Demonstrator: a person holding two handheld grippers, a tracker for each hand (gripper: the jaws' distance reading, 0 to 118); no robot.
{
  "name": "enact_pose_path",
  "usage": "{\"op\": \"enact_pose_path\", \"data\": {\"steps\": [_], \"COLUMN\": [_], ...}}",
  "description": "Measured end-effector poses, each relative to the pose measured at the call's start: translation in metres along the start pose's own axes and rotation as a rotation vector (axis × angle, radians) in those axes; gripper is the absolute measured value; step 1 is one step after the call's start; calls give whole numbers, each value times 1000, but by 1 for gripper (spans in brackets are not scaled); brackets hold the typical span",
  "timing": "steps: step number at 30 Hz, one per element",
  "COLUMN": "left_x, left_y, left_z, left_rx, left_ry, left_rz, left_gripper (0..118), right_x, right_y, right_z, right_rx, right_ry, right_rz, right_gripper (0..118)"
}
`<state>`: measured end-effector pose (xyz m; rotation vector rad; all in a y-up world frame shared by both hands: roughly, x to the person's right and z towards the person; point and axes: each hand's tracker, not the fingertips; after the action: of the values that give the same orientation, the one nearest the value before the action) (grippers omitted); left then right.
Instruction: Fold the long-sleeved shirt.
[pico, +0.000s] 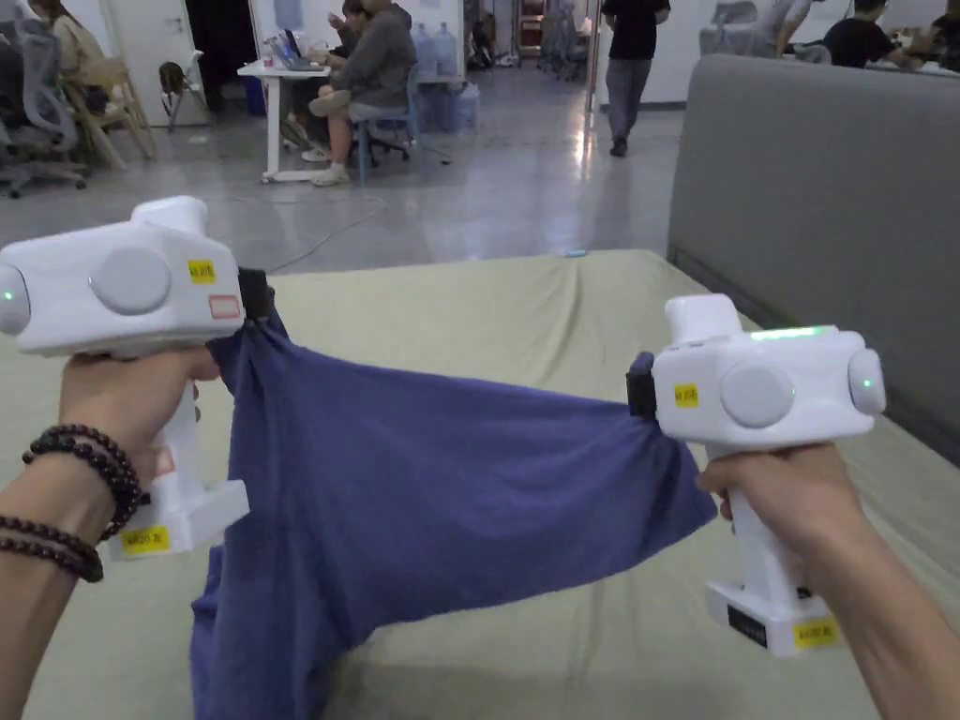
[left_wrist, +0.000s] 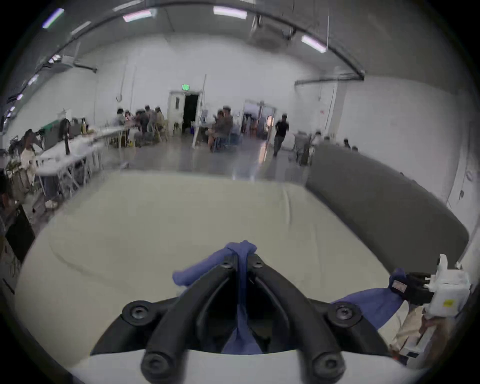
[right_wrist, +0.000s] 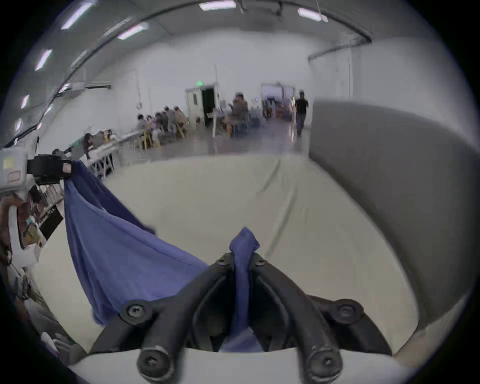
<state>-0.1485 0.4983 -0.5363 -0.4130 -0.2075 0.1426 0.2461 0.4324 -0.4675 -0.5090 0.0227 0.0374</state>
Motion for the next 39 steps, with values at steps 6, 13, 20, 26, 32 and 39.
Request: {"op": "enact_pose_path", "data": {"steps": [6, 13, 20, 26, 32, 39], "left_x": [3, 10, -15, -35, -61, -57], "left_y": [149, 233, 199, 69, -78, -111], "left_z": [39, 61, 31, -41, -108, -88], "left_rx": [217, 308, 262, 55, -164, -177], "left_ry": [104, 152, 166, 178, 205, 206], "left_rz": [-15, -42, -16, 14, 67, 43], "left_gripper": [0, 0, 0, 0, 0, 0], "right_x": [-15, -13, -7, -11, -15, 5], "right_y": [173, 286, 254, 129, -6, -45], "right_z": [8, 21, -4, -100, -181, -180], "right_rx": [176, 283, 240, 47, -153, -176], "right_ry": [-4, -22, -41, -22, -27, 2], "right_rz": [18, -57, -78, -118, -154, -186], "right_gripper": [5, 5, 5, 5, 5, 5]}}
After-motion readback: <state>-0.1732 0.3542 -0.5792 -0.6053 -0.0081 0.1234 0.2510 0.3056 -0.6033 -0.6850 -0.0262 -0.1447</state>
